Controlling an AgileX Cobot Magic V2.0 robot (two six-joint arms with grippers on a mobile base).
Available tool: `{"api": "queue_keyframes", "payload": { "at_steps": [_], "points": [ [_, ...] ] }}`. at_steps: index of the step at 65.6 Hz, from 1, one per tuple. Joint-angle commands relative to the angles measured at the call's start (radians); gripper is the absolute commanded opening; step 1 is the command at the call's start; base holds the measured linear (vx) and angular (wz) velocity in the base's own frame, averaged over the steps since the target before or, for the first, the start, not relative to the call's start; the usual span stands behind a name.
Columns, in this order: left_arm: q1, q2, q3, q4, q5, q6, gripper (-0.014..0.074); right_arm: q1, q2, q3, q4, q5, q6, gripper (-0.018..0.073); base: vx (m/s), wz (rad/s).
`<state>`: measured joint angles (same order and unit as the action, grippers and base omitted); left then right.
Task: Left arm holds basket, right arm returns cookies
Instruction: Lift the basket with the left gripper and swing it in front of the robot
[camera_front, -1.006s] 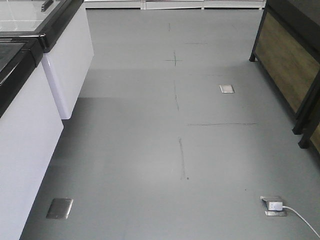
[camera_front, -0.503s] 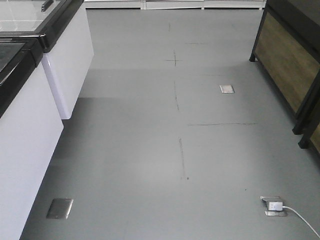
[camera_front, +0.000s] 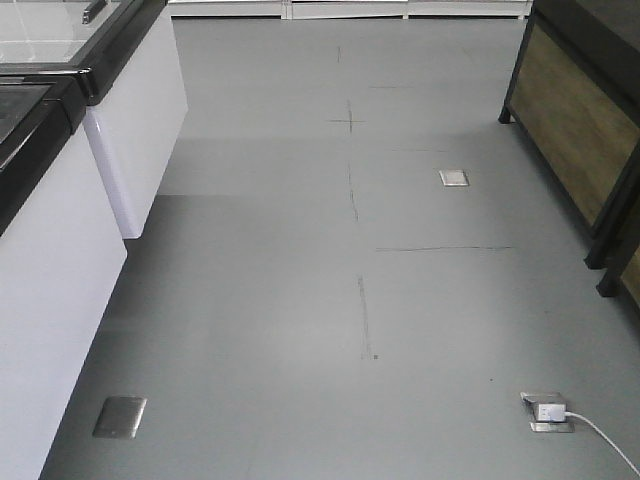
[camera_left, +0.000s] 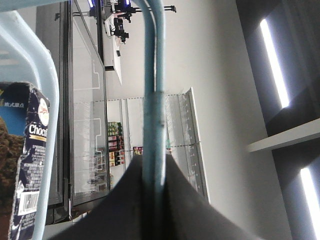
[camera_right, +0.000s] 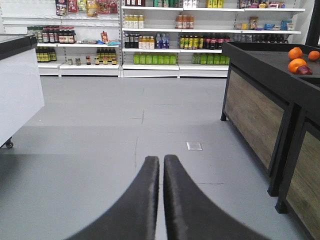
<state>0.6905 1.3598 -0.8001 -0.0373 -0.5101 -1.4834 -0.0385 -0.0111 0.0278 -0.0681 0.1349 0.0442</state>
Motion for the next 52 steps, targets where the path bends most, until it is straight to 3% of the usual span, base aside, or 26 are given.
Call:
{"api": "queue_keyframes", "payload": {
  "at_steps": [1,34,52],
  "points": [
    [-0.003,-0.029,-0.032,0.010,-0.096,0.020,-0.0007,0.003,-0.013,0.018,-0.005,-0.073,-0.009,-0.0006,0.00,0.00],
    [-0.003,-0.029,-0.032,0.022,-0.263,-0.102,-0.0006,0.003,-0.013,0.018,-0.005,-0.073,-0.009,-0.0006,0.00,0.00],
    [-0.005,-0.040,-0.032,0.136,-0.304,-0.249,-0.0004,0.003,-0.013,0.018,-0.005,-0.073,-0.009,-0.0006,0.00,0.00]
  ]
}}
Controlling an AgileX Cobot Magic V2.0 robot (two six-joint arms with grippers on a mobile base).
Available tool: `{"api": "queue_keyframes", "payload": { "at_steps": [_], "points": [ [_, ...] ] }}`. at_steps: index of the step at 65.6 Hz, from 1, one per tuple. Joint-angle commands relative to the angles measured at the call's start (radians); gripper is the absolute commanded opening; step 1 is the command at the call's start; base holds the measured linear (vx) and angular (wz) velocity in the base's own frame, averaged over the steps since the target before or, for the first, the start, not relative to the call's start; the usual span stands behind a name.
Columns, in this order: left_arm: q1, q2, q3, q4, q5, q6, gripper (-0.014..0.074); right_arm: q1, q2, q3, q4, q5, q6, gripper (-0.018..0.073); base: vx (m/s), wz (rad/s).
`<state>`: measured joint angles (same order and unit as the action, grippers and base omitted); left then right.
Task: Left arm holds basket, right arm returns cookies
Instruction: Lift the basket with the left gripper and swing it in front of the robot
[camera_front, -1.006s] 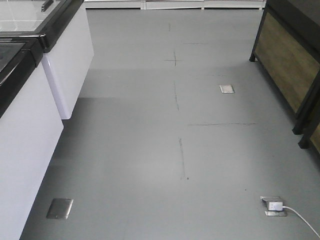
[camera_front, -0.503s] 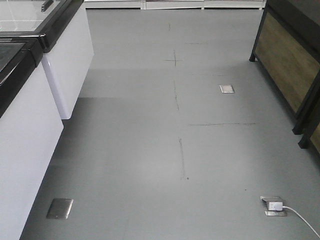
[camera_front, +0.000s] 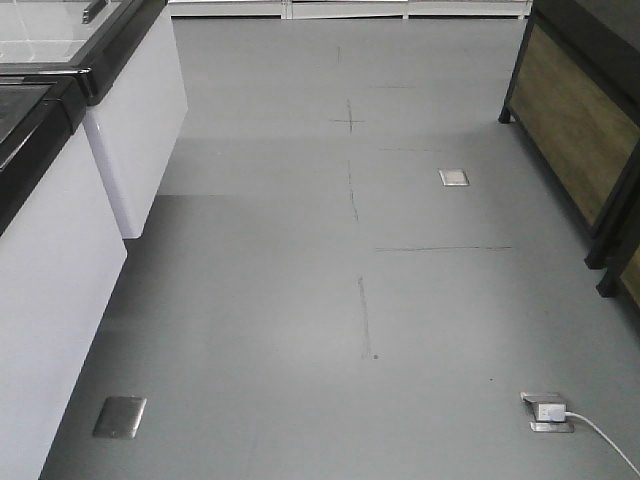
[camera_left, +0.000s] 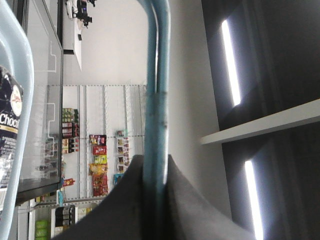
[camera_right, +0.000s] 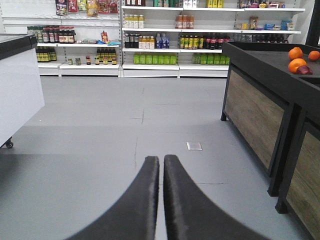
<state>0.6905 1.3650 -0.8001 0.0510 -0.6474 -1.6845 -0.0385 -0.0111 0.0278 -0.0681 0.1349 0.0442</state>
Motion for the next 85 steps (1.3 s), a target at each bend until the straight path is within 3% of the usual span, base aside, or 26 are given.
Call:
{"api": "queue_keyframes", "payload": {
  "at_steps": [1,24,40,62,85],
  "points": [
    [-0.005,-0.045,-0.032,0.054,-0.174,-0.054,-0.0004,0.003,-0.013,0.018,-0.005,-0.073,-0.009,-0.0006,0.00,0.00],
    [-0.087,-0.045,-0.032,0.120,-0.292,-0.199,-0.0004,0.003,-0.013,0.018,-0.005,-0.073,-0.009,-0.0006,0.00,0.00],
    [-0.166,-0.045,-0.032,0.293,-0.324,-0.326,-0.0004,0.003,-0.013,0.018,-0.005,-0.073,-0.009,-0.0006,0.00,0.00],
    [-0.354,-0.045,-0.032,0.480,-0.374,-0.430,-0.0004,0.003,-0.013,0.018,-0.005,-0.073,-0.009,-0.0006,0.00,0.00],
    [-0.560,-0.045,-0.032,0.525,-0.367,-0.430,-0.0004,0.003,-0.013,0.018,-0.005,-0.073,-0.009,-0.0006,0.00,0.00]
  ]
}}
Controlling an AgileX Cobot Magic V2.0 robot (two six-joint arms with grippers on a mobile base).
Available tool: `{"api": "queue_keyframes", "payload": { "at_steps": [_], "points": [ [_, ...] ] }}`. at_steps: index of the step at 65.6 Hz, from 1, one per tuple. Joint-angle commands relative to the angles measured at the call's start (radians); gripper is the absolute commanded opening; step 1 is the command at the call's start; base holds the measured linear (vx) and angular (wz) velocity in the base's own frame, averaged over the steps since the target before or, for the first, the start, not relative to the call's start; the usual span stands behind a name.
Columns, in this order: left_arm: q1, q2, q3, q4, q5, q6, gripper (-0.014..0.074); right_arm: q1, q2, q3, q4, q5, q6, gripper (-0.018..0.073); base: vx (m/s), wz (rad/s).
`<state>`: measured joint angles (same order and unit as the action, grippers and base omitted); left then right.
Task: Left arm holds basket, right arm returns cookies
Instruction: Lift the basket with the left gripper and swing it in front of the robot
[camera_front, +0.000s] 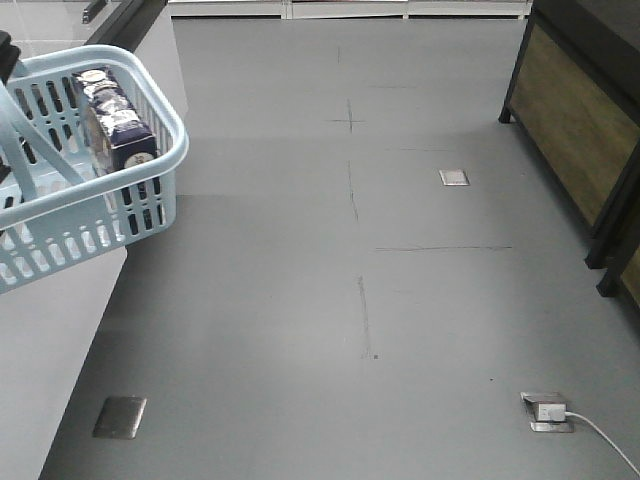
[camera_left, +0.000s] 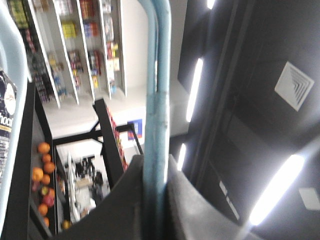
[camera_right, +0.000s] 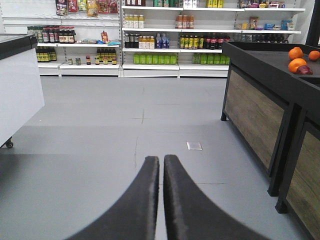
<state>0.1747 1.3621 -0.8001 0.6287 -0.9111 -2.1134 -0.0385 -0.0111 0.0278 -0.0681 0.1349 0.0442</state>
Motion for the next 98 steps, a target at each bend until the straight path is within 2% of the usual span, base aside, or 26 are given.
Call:
{"api": "queue_keyframes", "payload": {
  "at_steps": [1,23,40,56,85,98],
  "points": [
    [-0.052,-0.042,-0.032,-0.053,-0.100,-0.001,-0.0004,0.003,-0.013,0.018,-0.005,-0.073,-0.009,-0.0006,0.00,0.00],
    [-0.244,-0.042,-0.032,-0.025,-0.065,-0.007,-0.0004,0.003,-0.013,0.018,-0.005,-0.073,-0.009,-0.0006,0.00,0.00],
    [-0.345,-0.042,0.030,-0.028,-0.043,-0.029,-0.0004,0.003,-0.013,0.018,-0.005,-0.073,-0.009,-0.0006,0.00,0.00],
    [-0.457,-0.042,0.160,-0.110,-0.086,-0.011,-0.0003,0.003,-0.013,0.018,-0.005,-0.073,-0.009,-0.0006,0.00,0.00],
    [-0.633,-0.042,0.182,-0.118,-0.125,0.006,-0.0003,0.003,-0.013,0.018,-0.005,-0.073,-0.009,-0.0006,0.00,0.00],
    [-0.720,-0.042,0.182,-0.228,-0.125,0.096,-0.0003,0.003,-0.013,0.018,-0.005,-0.073,-0.009,-0.0006,0.00,0.00]
  ]
}}
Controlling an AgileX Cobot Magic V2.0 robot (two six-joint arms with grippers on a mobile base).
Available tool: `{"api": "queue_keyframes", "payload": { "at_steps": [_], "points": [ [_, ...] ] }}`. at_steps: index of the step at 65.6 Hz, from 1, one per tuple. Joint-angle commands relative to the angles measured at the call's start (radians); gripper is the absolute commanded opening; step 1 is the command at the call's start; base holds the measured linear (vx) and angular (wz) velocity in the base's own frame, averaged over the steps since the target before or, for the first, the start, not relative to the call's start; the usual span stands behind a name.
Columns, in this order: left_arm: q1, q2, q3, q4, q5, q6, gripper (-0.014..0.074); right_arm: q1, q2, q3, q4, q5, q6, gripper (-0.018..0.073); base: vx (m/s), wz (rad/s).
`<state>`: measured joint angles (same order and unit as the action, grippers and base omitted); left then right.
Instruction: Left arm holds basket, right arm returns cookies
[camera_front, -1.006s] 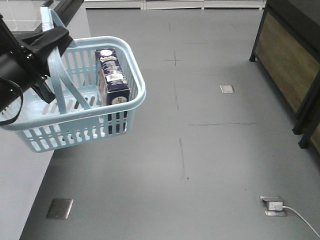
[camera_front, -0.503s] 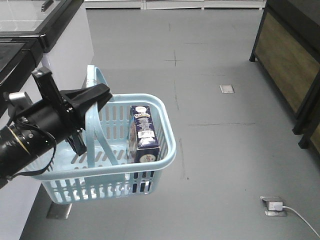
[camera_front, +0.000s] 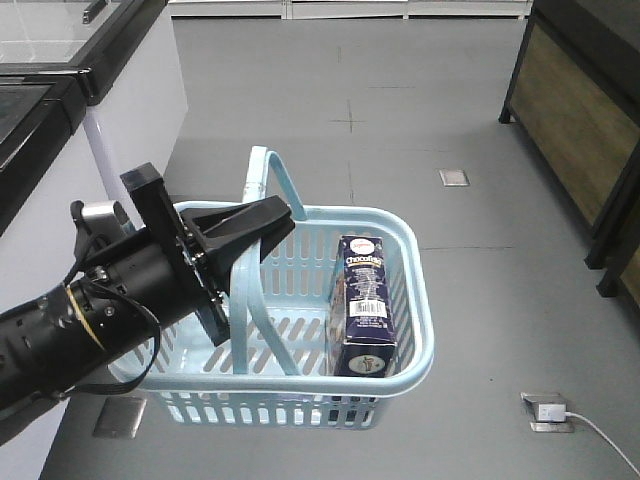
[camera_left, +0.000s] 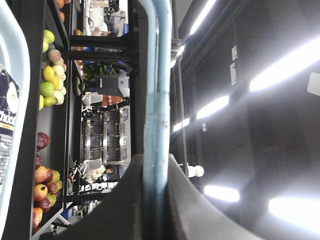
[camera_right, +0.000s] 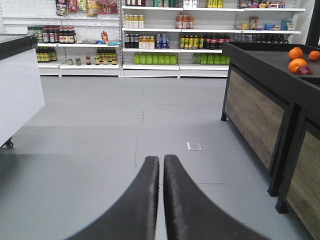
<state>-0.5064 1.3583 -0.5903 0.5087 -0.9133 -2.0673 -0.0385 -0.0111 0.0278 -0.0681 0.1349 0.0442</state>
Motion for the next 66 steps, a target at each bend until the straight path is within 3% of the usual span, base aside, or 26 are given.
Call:
{"api": "queue_keyframes", "payload": {
  "at_steps": [1,20,38,66],
  "points": [
    [-0.045,-0.039,-0.028,-0.116,-0.123,0.056,-0.0003,0.003,-0.013,0.018,-0.005,-0.073,-0.009,-0.0006,0.00,0.00],
    [-0.157,-0.039,-0.008,-0.238,-0.095,0.145,-0.0003,0.003,-0.013,0.018,-0.006,-0.073,-0.009,-0.0006,0.00,0.00],
    [-0.240,-0.039,0.107,-0.405,-0.229,0.221,-0.0003,0.003,-0.013,0.018,-0.005,-0.073,-0.009,-0.0006,0.00,0.00],
    [-0.322,-0.039,0.107,-0.441,-0.257,0.242,-0.0003,0.003,-0.013,0.018,-0.005,-0.073,-0.009,-0.0006,0.00,0.00]
  ]
}}
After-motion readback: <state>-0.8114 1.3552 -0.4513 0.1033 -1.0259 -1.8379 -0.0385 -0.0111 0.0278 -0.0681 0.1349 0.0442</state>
